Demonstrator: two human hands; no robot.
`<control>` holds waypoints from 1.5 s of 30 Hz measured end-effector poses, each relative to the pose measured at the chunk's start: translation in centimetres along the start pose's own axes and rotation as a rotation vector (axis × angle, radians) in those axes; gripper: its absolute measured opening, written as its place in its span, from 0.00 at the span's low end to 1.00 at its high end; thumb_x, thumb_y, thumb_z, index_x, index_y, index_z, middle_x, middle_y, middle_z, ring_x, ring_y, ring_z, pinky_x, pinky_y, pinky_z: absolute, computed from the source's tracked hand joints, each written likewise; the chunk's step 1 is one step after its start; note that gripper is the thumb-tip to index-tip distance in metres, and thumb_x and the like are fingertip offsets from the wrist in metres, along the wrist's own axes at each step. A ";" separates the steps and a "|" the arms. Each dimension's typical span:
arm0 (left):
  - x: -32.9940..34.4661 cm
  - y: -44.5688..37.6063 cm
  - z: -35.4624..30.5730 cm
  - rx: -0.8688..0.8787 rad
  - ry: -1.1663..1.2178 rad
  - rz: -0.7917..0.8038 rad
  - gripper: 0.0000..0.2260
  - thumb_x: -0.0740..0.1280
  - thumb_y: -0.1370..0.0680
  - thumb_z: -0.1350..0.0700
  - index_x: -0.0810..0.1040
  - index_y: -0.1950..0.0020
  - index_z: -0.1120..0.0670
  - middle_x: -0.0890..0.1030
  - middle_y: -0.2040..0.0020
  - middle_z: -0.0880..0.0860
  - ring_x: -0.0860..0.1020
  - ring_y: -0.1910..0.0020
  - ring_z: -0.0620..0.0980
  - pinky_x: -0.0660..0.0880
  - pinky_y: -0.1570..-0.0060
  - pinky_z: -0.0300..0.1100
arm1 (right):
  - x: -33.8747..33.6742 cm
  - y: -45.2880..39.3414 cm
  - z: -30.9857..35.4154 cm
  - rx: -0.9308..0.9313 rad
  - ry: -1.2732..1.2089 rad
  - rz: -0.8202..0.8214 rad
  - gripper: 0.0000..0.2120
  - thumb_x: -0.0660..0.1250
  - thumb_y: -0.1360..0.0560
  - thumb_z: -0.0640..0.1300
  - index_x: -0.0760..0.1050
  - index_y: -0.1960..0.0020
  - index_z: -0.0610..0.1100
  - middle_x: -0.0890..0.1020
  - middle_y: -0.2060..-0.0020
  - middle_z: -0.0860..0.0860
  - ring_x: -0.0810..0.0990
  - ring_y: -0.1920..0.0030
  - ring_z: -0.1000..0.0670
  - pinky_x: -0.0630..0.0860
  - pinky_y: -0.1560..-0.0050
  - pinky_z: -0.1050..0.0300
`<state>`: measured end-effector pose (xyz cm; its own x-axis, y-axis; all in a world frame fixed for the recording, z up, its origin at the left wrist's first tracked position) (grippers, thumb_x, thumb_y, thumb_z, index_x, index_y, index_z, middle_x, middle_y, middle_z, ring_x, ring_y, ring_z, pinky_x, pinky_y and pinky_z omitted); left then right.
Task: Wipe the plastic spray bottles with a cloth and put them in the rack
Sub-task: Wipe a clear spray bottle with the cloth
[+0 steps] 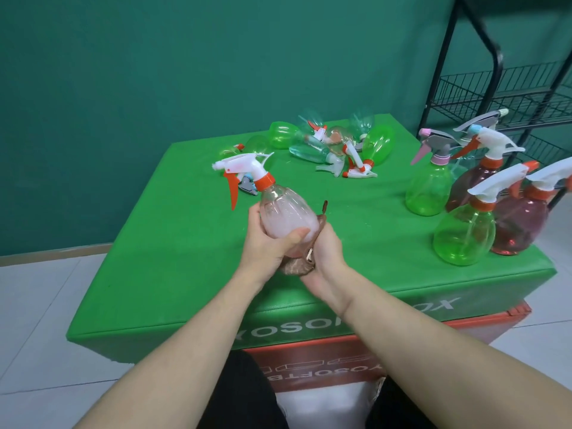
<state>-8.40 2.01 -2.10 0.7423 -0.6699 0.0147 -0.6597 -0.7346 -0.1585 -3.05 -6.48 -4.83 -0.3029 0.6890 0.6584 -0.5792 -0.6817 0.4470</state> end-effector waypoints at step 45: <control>22.4 5.1 1.2 -0.088 -0.449 0.271 0.42 0.84 0.35 0.50 0.68 0.25 0.49 0.75 0.31 0.48 0.74 0.35 0.49 0.69 0.33 0.43 | -22.3 7.7 22.0 -0.593 1.522 -0.389 0.07 0.61 0.23 0.51 0.76 0.58 0.56 0.82 0.60 0.53 0.80 0.58 0.47 0.71 0.63 0.54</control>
<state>5.03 -16.64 -3.72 0.5081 -0.7387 -0.4429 -0.8278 -0.5608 -0.0144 15.91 -32.50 -2.76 -0.2840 0.6187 -0.7325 -0.8687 -0.4894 -0.0765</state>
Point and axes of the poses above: each hand's wrist, its own y-axis away from the middle knuckle, its own x-axis out of the palm, z = x × y, the point moved 8 cm from there along -y, towards the middle knuckle
